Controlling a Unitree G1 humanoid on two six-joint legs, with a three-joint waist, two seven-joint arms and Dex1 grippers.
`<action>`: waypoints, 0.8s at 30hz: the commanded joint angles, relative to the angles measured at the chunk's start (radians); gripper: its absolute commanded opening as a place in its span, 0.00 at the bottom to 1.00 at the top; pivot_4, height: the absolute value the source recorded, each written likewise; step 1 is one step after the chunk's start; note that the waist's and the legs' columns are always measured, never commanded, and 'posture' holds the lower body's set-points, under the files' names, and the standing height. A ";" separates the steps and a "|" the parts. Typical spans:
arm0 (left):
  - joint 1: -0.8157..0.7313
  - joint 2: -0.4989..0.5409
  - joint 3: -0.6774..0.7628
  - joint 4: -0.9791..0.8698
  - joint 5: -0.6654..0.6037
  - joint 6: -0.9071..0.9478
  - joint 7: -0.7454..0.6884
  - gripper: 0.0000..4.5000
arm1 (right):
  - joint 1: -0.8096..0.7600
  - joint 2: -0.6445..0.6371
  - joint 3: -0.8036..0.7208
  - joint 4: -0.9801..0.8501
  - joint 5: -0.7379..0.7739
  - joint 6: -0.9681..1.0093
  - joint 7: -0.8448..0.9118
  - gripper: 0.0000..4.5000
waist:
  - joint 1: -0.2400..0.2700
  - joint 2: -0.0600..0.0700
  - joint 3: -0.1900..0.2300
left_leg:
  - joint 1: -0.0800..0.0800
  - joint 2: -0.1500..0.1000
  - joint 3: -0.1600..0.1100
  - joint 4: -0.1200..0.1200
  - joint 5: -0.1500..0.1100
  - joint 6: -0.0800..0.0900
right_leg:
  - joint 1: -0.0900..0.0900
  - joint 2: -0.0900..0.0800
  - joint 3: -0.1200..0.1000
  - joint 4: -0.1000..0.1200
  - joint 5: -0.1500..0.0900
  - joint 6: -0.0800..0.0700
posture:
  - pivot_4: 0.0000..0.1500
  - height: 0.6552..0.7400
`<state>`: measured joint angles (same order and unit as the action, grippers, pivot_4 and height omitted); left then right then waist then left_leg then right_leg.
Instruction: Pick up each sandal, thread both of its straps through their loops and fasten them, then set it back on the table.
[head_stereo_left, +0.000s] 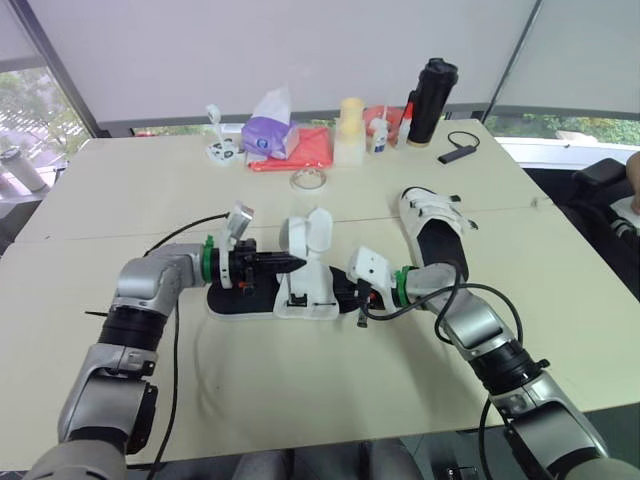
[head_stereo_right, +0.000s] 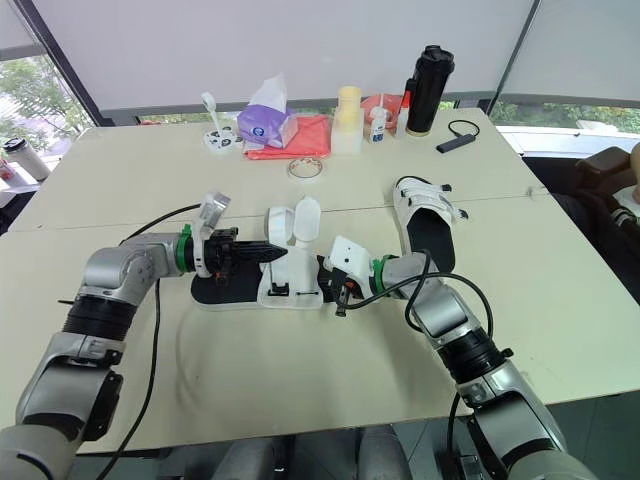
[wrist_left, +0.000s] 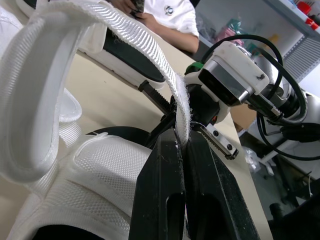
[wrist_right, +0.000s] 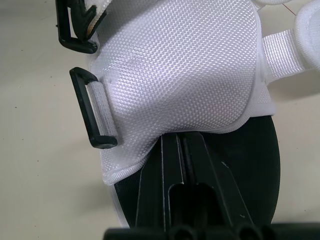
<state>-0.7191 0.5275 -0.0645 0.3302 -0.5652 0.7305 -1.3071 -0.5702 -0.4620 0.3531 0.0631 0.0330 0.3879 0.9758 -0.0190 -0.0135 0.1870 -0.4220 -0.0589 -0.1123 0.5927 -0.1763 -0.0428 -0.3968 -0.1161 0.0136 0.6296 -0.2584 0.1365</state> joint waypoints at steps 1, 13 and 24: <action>-0.022 0.003 -0.003 -0.009 0.009 -0.016 -0.023 0.02 | 0.022 -0.009 0.027 0.016 -0.025 0.027 0.000 0.00 | 0.000 0.000 0.000 | 0.000 0.000 0.000 0.000 0.000 0.000 | 0.000 0.000 0.000 0.000 0.000 0.000 | 1.00 1.00; -0.025 0.028 -0.004 -0.002 0.038 -0.038 -0.097 0.02 | 0.021 -0.009 0.029 0.016 -0.026 0.027 0.002 0.00 | 0.000 0.000 0.000 | 0.000 0.000 0.000 0.000 0.000 0.000 | 0.000 0.000 0.000 0.000 0.000 0.000 | 1.00 1.00; -0.014 0.036 -0.015 -0.004 0.062 -0.052 -0.129 0.02 | 0.019 -0.009 0.029 0.020 -0.027 0.027 0.001 0.00 | 0.000 0.000 0.000 | 0.000 0.000 0.000 0.000 0.000 0.000 | 0.000 0.000 0.000 0.000 0.000 0.000 | 1.00 1.00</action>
<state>-0.7203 0.5462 -0.0694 0.3426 -0.5091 0.6894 -1.4190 -0.5699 -0.4620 0.3536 0.0613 0.0316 0.3889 0.9744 -0.0195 -0.0135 0.1870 -0.4220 -0.0589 -0.1124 0.5927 -0.1763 -0.0427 -0.3968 -0.1160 0.0135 0.6297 -0.2584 0.1366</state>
